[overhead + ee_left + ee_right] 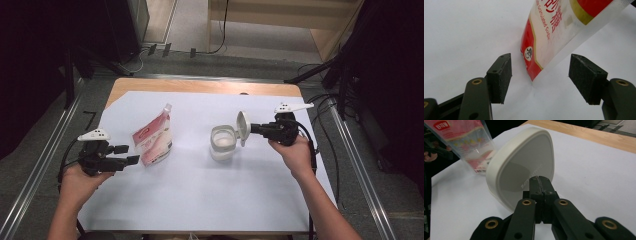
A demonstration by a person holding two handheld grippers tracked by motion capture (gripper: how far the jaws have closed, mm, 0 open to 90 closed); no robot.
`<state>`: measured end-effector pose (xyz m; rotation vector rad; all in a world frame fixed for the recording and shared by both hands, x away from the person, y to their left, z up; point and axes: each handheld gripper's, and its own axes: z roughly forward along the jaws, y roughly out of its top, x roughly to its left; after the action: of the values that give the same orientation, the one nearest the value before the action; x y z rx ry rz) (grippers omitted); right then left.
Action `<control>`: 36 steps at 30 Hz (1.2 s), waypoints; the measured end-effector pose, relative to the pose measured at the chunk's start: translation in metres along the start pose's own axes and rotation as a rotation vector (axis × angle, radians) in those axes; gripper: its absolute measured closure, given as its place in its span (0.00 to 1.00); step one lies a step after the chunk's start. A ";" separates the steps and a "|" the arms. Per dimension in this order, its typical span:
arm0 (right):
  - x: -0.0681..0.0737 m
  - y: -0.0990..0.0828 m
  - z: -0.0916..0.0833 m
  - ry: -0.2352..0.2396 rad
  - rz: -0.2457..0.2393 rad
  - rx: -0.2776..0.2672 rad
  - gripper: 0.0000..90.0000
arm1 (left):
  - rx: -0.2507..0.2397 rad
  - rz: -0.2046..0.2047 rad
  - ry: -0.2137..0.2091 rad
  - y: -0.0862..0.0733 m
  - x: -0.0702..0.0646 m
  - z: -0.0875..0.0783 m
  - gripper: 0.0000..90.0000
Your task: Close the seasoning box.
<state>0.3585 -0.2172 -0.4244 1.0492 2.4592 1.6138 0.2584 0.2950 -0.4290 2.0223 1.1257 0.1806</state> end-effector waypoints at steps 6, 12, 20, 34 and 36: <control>0.003 0.008 0.007 0.009 -0.016 -0.006 1.00 | -0.005 -0.003 -0.003 -0.002 0.001 -0.002 0.41; 0.004 0.009 0.011 0.009 -0.011 -0.006 1.00 | -0.012 -0.010 0.003 -0.003 0.001 -0.005 0.41; 0.007 0.011 0.018 0.019 -0.028 -0.001 1.00 | -0.006 -0.010 0.000 -0.003 0.003 -0.003 0.41; 0.017 0.009 0.034 0.043 -0.053 0.034 0.90 | -0.002 -0.005 -0.001 -0.003 0.005 -0.003 0.41; 0.018 0.010 0.033 0.040 -0.068 0.029 0.84 | -0.004 -0.006 -0.003 -0.003 0.005 -0.003 0.42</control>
<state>0.3617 -0.1788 -0.4260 0.9339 2.5212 1.6002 0.2581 0.3010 -0.4306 2.0144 1.1285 0.1767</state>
